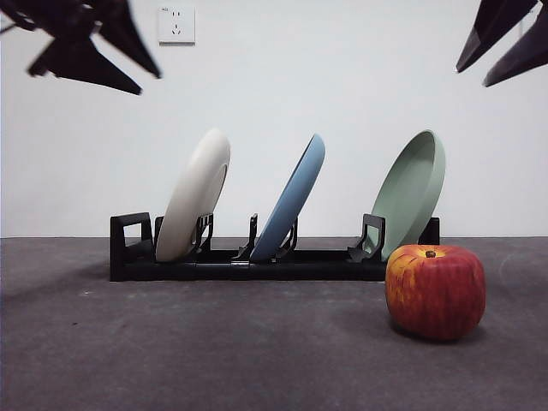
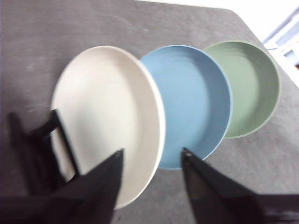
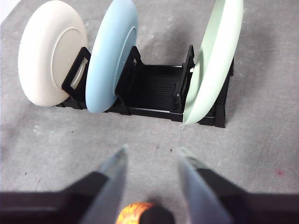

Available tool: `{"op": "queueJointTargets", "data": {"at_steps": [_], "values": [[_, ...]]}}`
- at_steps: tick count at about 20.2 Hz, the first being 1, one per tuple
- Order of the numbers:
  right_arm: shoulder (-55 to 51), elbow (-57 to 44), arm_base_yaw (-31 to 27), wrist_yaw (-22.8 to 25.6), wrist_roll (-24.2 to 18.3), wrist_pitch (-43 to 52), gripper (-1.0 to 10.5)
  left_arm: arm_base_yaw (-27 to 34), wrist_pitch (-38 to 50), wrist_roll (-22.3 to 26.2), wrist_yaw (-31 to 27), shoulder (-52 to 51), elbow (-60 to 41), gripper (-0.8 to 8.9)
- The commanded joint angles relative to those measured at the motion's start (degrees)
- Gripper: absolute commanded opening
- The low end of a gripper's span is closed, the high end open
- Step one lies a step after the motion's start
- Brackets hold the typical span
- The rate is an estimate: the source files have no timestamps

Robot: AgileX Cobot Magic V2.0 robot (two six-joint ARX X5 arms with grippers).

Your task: Take the yellow plate from the plate rack,put the plate on the table,take the apple from the table,put the apple in the plate

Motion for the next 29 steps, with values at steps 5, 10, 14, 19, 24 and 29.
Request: {"op": "queueJointTargets", "data": {"at_steps": [5, 10, 14, 19, 24, 29], "values": [[0.2, 0.2, 0.0, -0.1, -0.5, 0.2, 2.2, -5.4, -2.6, 1.0, -4.5, 11.4, 10.8, 2.62], [0.2, 0.2, 0.0, -0.1, -0.5, 0.2, 2.2, -7.6, -2.7, 1.0, -8.7, 18.0, 13.0, 2.60], [0.2, 0.2, 0.0, -0.1, -0.5, 0.2, 2.2, -8.0, -2.3, 1.0, -9.0, 19.3, 13.0, 2.47], [0.2, 0.2, 0.0, 0.0, -0.5, 0.2, 2.2, -8.3, -2.4, 1.1, -9.0, 19.3, 13.1, -0.17], [0.2, 0.2, 0.0, 0.0, -0.4, 0.1, 2.2, -8.7, -4.1, 1.1, -8.8, 18.4, 14.3, -0.09], [0.2, 0.2, 0.0, 0.0, -0.4, 0.1, 2.2, -11.1, -11.9, 3.2, -8.7, 15.8, 20.7, -0.09]]}}
